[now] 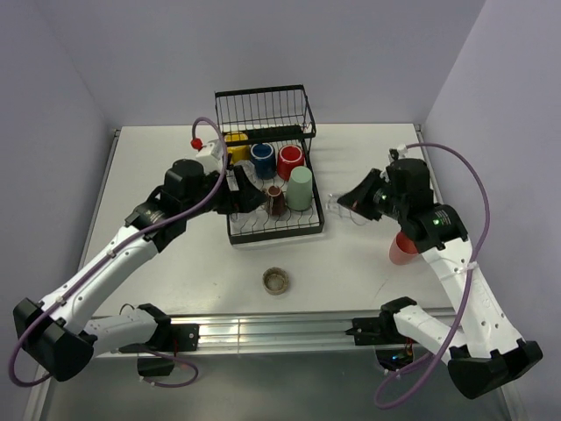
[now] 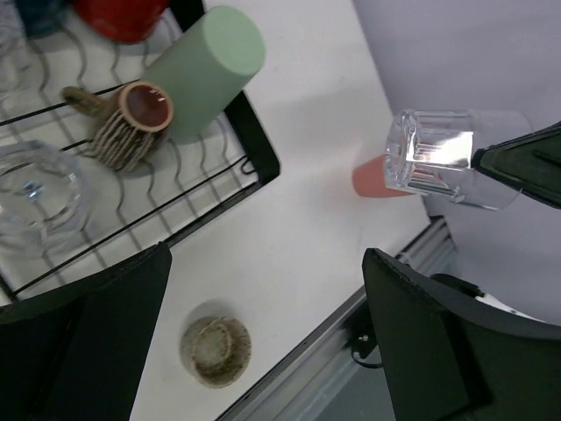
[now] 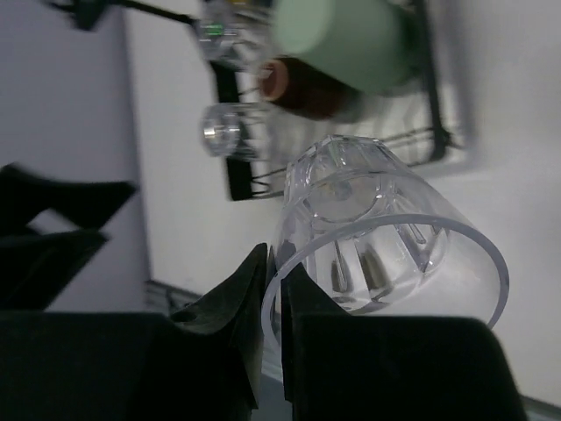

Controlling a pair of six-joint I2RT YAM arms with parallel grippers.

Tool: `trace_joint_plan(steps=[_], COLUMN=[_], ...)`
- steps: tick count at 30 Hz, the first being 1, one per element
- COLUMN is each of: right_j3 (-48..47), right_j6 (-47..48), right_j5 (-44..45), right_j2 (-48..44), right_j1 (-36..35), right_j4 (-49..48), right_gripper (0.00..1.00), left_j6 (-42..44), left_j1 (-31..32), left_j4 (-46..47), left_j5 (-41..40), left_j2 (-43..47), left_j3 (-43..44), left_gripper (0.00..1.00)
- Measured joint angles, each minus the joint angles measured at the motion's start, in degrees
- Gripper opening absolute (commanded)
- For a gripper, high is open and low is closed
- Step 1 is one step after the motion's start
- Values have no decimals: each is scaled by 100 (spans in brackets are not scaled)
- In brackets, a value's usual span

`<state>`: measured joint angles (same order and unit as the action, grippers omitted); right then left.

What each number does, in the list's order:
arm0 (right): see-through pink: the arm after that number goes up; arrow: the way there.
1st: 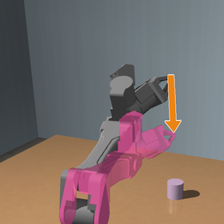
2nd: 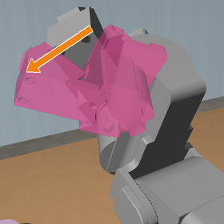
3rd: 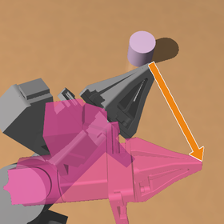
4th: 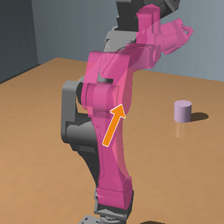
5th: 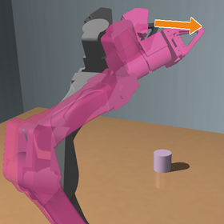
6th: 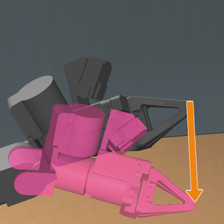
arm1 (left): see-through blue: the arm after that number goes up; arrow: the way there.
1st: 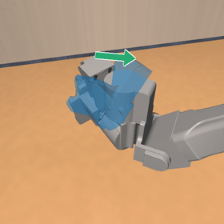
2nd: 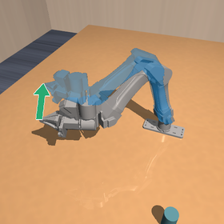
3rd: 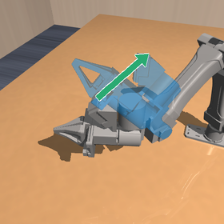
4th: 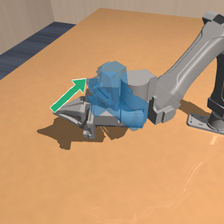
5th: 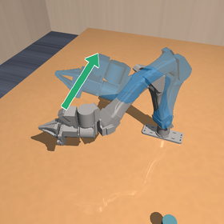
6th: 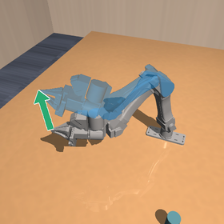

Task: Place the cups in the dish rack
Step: Grab a cup with the right arm, then pass the cup from the right arm to the left

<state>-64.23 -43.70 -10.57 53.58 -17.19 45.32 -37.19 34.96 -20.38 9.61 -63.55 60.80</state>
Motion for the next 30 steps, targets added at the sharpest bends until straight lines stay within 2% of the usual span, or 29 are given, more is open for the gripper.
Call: trace_joint_plan(steps=[7, 12, 22, 30], right_j3=[-330, -341, -321, -190], right_j6=[-592, -1102, -1773, -2181], right_j5=[-1462, -2118, -2577, -2944], right_j2=[260, 525, 658, 745], right_j1=[-317, -476, -448, -533], right_j4=[-1639, -2583, -3685, -4422], right_gripper=[0, 0, 0, 0], left_j6=[-306, -424, -859, -1132], left_j1=[-361, -382, -490, -487], left_j4=[1294, 2151, 3742, 4382], left_j5=[1394, 2061, 2975, 3331], left_j2=[-483, -796, -1012, -1036], left_j3=[-11, -2, -7, -44], left_gripper=[98, 98, 98, 97])
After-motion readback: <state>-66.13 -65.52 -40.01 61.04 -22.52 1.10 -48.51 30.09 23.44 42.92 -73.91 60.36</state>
